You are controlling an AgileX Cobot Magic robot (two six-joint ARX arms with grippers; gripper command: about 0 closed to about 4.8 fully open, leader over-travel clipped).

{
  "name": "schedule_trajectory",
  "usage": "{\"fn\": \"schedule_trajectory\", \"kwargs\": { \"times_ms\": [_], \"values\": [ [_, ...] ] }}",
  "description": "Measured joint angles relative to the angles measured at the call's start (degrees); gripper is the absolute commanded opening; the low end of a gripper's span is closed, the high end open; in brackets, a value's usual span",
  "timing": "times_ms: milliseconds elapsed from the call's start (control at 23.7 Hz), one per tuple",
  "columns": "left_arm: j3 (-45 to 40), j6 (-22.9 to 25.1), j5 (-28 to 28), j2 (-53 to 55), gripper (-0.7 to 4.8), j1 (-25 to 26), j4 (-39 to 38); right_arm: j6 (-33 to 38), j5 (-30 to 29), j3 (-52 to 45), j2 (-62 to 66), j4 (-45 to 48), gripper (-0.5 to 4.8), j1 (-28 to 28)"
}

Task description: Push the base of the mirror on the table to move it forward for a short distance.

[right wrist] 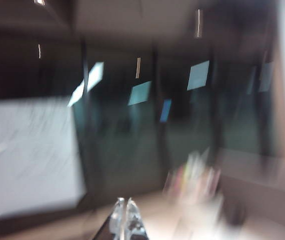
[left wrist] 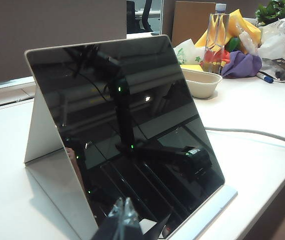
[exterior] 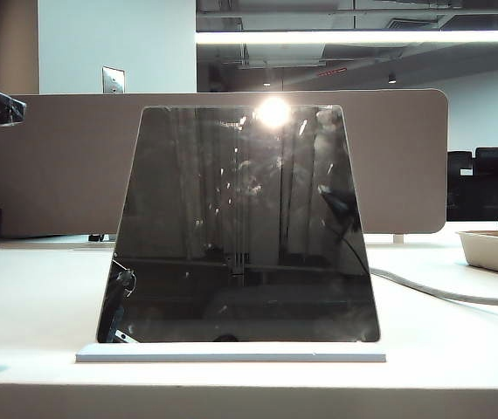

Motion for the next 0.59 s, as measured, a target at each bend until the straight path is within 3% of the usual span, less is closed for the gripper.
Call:
{"fn": "schedule_trajectory", "kwargs": {
  "times_ms": [84, 126, 169, 295, 422, 548, 590],
  "values": [
    [0.00, 0.00, 0.02, 0.00, -0.01, 0.00, 0.00, -1.05, -5.46, -0.68, 6.88, -12.70, -0.06, 0.85],
    [0.00, 0.00, 0.00, 0.00, -0.01, 0.00, -0.02, -2.58, -5.05, -1.44, 8.79, -17.05, -0.06, 1.73],
    [0.00, 0.00, 0.00, 0.00, -0.01, 0.00, 0.00, -7.43, -1.95, -2.36, 10.34, -24.17, -0.06, 3.96],
    [0.00, 0.00, 0.00, 0.00, -0.01, 0.00, -0.02, -20.87, 7.63, -2.34, 12.66, -32.33, -0.06, 11.76],
    [0.00, 0.00, 0.02, 0.00, -0.01, 0.00, -0.02, -33.99, 15.82, -4.04, 21.20, -45.97, -0.06, 23.43],
    [0.00, 0.00, 0.00, 0.00, -0.01, 0.00, 0.00, -39.71, 24.48, -8.00, 24.28, -51.49, -0.06, 33.75],
    [0.00, 0.00, -0.02, 0.00, -0.01, 0.00, 0.00, -40.13, 31.30, -11.15, 25.55, -49.88, -0.06, 38.18]
  ]
}}
